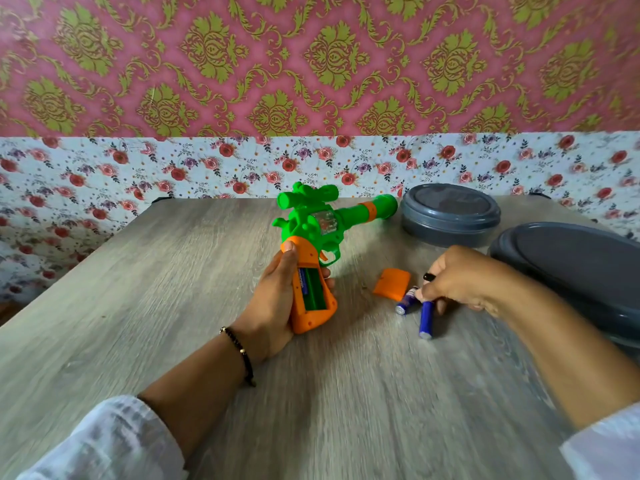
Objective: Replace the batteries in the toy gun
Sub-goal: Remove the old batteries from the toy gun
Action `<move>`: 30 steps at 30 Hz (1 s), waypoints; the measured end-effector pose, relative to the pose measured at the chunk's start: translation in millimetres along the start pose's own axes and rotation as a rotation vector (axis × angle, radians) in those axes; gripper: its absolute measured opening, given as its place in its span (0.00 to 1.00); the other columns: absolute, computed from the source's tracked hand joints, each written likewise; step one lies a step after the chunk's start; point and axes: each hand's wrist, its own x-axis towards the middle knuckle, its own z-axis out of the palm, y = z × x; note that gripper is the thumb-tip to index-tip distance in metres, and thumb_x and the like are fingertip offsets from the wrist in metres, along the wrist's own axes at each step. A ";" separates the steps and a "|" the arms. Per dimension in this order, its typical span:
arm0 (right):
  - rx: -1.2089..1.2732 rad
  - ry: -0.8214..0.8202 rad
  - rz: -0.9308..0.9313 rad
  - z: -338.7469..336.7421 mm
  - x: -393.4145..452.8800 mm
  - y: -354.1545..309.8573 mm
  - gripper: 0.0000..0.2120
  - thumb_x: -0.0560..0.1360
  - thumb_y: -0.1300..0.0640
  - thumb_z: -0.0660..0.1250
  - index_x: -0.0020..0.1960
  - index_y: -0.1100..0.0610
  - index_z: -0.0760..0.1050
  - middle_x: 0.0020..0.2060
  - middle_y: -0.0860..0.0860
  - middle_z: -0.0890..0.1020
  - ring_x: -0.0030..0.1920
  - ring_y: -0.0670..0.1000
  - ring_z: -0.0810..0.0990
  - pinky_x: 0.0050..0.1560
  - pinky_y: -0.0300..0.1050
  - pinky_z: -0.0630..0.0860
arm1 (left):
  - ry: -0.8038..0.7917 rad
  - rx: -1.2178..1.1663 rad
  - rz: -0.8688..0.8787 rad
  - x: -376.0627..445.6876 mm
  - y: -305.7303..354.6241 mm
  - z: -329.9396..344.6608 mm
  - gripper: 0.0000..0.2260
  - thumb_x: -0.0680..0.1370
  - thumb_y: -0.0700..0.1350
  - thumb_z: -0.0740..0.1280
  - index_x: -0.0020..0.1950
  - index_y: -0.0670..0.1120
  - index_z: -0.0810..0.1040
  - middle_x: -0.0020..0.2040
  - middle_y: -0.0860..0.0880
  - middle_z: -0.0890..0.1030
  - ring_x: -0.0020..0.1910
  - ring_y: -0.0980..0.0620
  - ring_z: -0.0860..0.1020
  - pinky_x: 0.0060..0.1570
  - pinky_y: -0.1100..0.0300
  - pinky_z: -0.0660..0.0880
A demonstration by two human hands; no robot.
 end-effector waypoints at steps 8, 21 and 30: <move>-0.025 0.103 -0.009 -0.2 6.7 4.0 0.07 0.67 0.61 0.74 0.35 0.63 0.79 0.21 0.54 0.80 0.28 0.51 0.77 0.42 0.45 0.74 | -0.008 -0.014 -0.009 -1.2 0.3 -0.1 0.23 0.81 0.55 0.54 0.69 0.41 0.67 0.41 0.42 0.78 0.36 0.48 0.80 0.37 0.57 0.80; -0.106 0.591 -0.535 3.3 -10.7 -17.6 0.18 0.76 0.52 0.64 0.29 0.58 0.70 0.24 0.52 0.72 0.27 0.51 0.72 0.26 0.43 0.64 | 0.015 0.041 0.000 0.0 0.3 -1.7 0.23 0.81 0.56 0.54 0.68 0.41 0.68 0.44 0.42 0.78 0.40 0.47 0.79 0.37 0.56 0.81; 0.389 0.388 -0.967 66.1 -22.7 -53.6 0.21 0.75 0.45 0.58 0.42 0.62 0.80 0.37 0.55 0.81 0.39 0.53 0.79 0.39 0.52 0.74 | 0.071 0.110 0.001 -1.0 1.1 1.5 0.23 0.81 0.57 0.53 0.68 0.44 0.71 0.57 0.32 0.78 0.47 0.43 0.79 0.42 0.53 0.78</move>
